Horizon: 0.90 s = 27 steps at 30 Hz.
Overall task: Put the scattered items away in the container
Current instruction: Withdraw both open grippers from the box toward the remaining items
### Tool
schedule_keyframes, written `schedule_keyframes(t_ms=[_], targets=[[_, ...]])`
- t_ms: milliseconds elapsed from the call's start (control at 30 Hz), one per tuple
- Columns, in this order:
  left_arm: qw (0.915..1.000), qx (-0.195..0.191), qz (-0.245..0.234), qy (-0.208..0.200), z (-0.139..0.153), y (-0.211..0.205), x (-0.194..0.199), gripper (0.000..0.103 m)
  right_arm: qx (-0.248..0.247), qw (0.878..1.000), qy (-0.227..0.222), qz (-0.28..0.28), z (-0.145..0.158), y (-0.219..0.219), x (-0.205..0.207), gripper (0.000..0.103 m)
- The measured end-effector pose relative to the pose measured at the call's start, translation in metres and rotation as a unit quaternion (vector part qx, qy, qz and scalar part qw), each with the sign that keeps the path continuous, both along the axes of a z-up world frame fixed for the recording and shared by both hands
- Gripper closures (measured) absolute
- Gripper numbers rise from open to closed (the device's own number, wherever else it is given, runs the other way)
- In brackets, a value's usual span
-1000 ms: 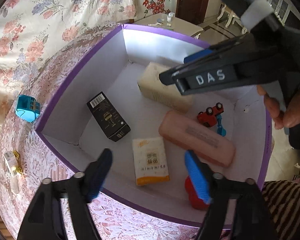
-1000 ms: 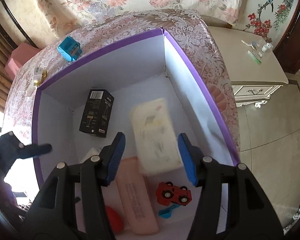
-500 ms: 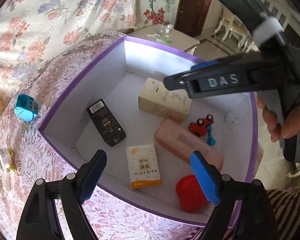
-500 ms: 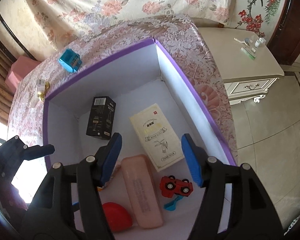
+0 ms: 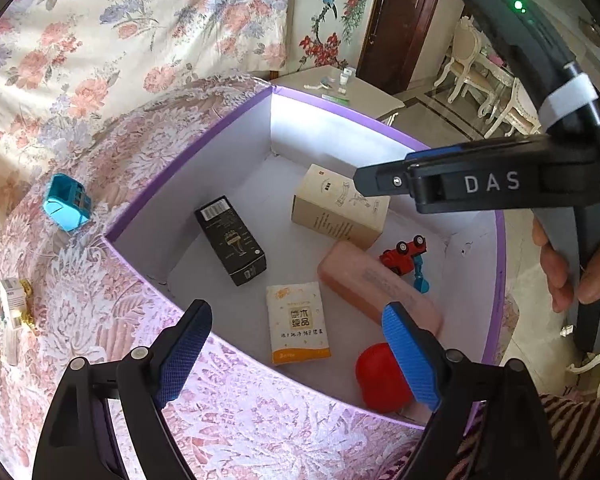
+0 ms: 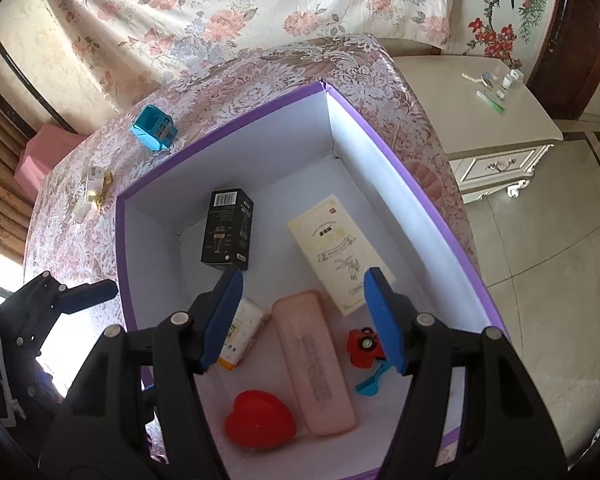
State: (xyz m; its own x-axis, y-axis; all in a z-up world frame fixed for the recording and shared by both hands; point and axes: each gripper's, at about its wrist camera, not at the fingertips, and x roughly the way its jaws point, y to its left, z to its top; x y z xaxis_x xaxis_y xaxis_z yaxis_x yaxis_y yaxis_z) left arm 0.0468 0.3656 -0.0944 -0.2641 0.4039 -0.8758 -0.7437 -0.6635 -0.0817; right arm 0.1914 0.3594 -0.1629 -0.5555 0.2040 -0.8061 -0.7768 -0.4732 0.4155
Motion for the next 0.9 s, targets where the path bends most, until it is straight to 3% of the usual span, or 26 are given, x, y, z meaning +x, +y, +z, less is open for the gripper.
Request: schedule_keyframes(t_ms=[433,900], targets=[[0.9981,0.016,0.06,0.003,0.008,-0.085,-0.02,0.015,0.035,0.999,0.017,0.007,0.046,-0.038,-0.052,0.037],[0.9943,0.009,0.104,-0.021,-0.006,-0.17,-0.048,0.015,0.059,0.997,0.012,0.045,0.08,-0.081,-0.132,0.037]])
